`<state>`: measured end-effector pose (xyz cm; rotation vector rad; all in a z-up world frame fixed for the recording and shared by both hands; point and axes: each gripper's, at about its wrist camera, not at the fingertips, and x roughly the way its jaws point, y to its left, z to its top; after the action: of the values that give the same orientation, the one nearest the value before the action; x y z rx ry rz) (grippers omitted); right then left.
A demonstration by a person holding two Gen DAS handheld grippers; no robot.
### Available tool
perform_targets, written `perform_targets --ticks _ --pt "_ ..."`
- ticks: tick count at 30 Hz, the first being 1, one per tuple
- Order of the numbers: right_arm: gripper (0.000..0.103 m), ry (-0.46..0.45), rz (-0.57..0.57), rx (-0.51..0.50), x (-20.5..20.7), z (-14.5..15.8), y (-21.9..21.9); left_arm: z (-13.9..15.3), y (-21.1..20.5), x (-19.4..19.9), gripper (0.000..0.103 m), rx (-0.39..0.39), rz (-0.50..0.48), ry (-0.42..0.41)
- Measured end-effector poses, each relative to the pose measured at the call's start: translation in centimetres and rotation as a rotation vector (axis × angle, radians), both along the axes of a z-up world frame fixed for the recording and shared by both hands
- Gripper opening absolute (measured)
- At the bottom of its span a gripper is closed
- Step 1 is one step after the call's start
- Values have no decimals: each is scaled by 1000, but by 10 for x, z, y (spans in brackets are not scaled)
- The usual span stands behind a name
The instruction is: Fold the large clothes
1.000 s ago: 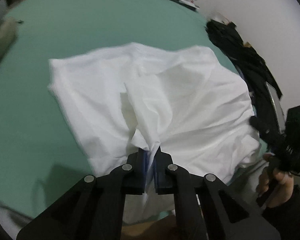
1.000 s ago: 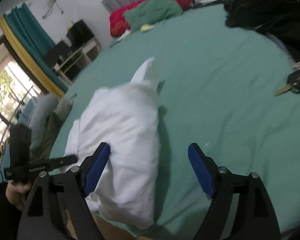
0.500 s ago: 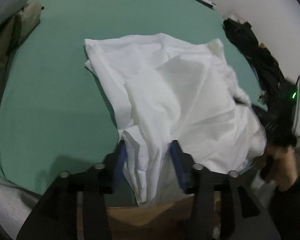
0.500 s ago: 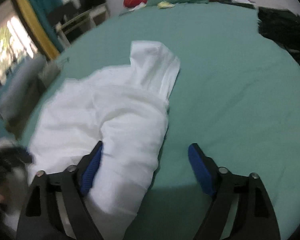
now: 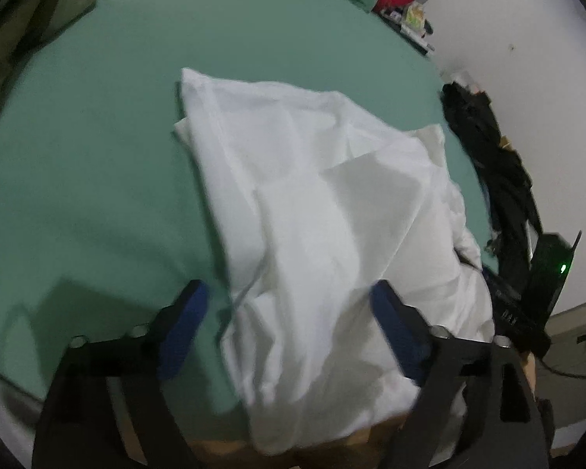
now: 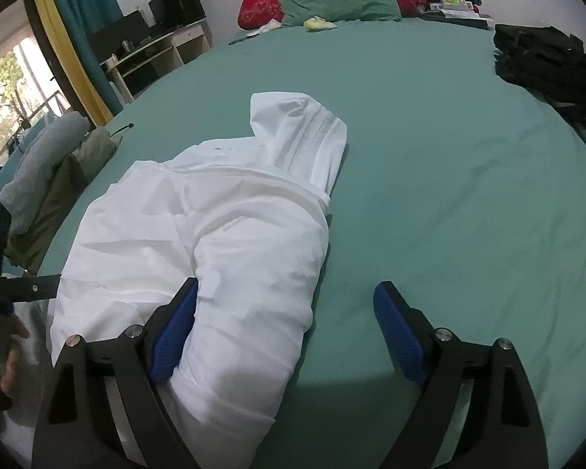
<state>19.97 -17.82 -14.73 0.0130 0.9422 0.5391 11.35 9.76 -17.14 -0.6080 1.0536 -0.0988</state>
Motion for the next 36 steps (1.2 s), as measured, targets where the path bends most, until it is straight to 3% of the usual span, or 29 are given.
perform_targets --ticks 3,6,9,15,21,23,25,28,33,36 --pt "87 0 -3 6 0 -2 -1 1 -2 6 99 -90 45 -24" --pt "88 2 -5 10 1 -3 0 -3 -9 15 99 -215 14 -53" --pt "88 7 -8 14 2 -4 -1 -3 -27 28 99 -239 -51 -63" --pt "89 20 -16 32 3 -4 -4 2 -65 49 99 -55 -115 -8" --pt "86 120 -2 187 5 -4 -22 -2 -61 50 97 -20 -136 -54" --pt "62 164 22 266 3 -7 -27 -3 -61 47 92 1 -135 -67" --pt "62 215 5 352 2 -15 -32 -4 -65 47 87 41 -152 -73" --pt "62 221 -4 384 1 -21 -33 -3 -70 46 77 56 -169 -71" --pt "66 179 -29 362 -7 -23 -25 1 -87 48 44 44 -218 -86" --pt "51 183 -42 380 -8 -22 -28 -3 -86 47 38 2 -198 -99"
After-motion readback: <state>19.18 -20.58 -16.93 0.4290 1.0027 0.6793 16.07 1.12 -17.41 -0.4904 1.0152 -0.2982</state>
